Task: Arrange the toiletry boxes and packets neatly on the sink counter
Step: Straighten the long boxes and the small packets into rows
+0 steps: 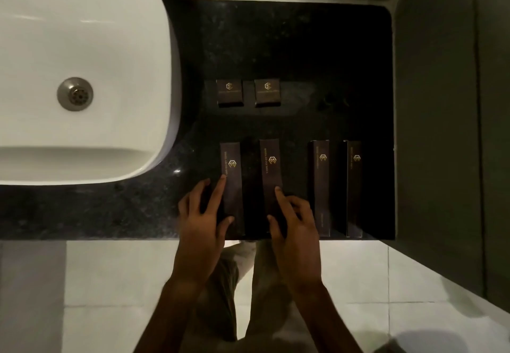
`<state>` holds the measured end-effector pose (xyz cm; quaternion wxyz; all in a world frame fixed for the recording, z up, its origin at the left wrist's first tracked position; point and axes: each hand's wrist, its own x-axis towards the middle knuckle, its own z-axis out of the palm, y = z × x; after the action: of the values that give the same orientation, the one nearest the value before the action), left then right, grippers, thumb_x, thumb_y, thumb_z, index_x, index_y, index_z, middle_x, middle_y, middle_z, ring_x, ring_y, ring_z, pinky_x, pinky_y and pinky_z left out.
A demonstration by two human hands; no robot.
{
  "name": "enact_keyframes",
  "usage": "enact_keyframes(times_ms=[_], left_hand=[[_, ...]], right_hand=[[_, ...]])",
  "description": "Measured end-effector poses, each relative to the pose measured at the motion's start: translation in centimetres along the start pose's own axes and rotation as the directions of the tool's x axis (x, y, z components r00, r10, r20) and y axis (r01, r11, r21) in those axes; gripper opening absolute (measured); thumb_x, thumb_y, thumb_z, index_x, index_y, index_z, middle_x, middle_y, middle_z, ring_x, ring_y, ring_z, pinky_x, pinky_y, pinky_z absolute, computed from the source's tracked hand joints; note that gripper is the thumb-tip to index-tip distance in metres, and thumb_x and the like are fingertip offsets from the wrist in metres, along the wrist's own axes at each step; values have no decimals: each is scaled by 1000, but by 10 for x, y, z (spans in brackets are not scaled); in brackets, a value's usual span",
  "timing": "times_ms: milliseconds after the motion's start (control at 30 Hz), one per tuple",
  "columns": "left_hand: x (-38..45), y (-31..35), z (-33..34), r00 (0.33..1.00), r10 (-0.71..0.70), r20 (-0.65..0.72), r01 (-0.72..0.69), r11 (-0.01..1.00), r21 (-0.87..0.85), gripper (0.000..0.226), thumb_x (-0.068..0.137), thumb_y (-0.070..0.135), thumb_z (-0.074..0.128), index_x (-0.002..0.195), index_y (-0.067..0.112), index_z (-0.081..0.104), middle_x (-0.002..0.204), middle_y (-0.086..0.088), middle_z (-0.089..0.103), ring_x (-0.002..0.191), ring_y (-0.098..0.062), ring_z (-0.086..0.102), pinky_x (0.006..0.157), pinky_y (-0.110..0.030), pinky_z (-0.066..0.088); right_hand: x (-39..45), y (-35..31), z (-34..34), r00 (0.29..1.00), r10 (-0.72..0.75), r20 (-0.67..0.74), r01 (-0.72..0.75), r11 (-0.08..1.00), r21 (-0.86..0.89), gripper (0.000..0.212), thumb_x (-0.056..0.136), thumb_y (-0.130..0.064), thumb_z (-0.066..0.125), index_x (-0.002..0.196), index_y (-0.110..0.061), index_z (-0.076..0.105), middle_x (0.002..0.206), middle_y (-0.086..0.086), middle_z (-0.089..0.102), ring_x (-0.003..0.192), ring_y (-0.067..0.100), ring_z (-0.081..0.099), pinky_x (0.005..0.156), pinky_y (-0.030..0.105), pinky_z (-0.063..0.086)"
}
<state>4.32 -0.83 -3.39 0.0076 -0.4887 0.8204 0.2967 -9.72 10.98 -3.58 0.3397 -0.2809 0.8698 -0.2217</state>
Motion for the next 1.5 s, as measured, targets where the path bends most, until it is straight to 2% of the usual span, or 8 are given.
enact_keyframes(times_ms=[167,533,900,1067,1200,1367,1433,1500], left_hand=[[0,-1,-1,1000,-1,-1,1,1000,-1,71,86,24,75,150,19,45,152,-18,40,133,-43,36,103,-57,42],[1,7,-1,1000,2,17,-2,1000,5,73,86,20,75,151,19,43,155,-19,37,134,-46,34,105,-61,42],[1,4,1,1000,-12,27,12,1000,14,74,83,18,77,149,17,45,154,-21,38,133,-49,36,104,-63,42],[0,12,-5,997,-49,55,51,998,-44,79,86,21,75,154,18,34,158,-17,32,138,-46,29,109,-62,37],[7,22,-19,988,-151,38,156,962,-226,87,88,31,72,158,30,19,160,-8,25,144,-34,23,114,-54,36],[69,54,-43,984,57,-170,-92,975,-204,70,93,35,65,154,27,33,152,-2,29,142,-24,31,113,-39,36],[113,60,-49,982,89,-168,-117,980,-161,67,91,25,66,152,25,37,153,-7,30,143,-26,29,117,-45,36],[155,60,-52,990,85,-116,-95,992,-86,78,87,15,69,154,25,31,156,-11,26,143,-34,25,117,-52,33]], right_hand=[[-1,5,2,999,-30,-31,31,999,29,58,98,-28,65,152,-33,43,147,-1,44,122,0,39,90,-2,28],[-11,11,7,998,-17,-55,18,999,30,60,93,-24,74,148,-26,52,142,7,54,129,24,57,105,23,41],[-13,13,8,999,-23,-49,24,999,26,60,94,-25,73,149,-28,50,144,5,52,131,21,55,106,22,41],[-15,6,0,1000,-16,-16,17,1000,24,62,93,-27,73,150,-27,48,147,8,49,132,24,54,104,20,40],[-16,-9,-25,979,-43,-199,49,998,28,60,91,-44,67,146,-25,52,143,6,51,120,19,61,89,10,43],[68,-52,-64,907,-253,-337,267,964,-5,45,92,-38,64,135,-29,54,137,-4,47,114,-3,44,78,1,41],[120,-71,-70,907,-320,-272,321,946,-43,56,89,-30,71,142,-28,49,143,1,44,120,0,42,86,-3,36],[166,-80,-70,926,-348,-143,334,936,-114,76,84,-23,78,149,-29,40,151,2,37,133,10,42,103,12,31]])
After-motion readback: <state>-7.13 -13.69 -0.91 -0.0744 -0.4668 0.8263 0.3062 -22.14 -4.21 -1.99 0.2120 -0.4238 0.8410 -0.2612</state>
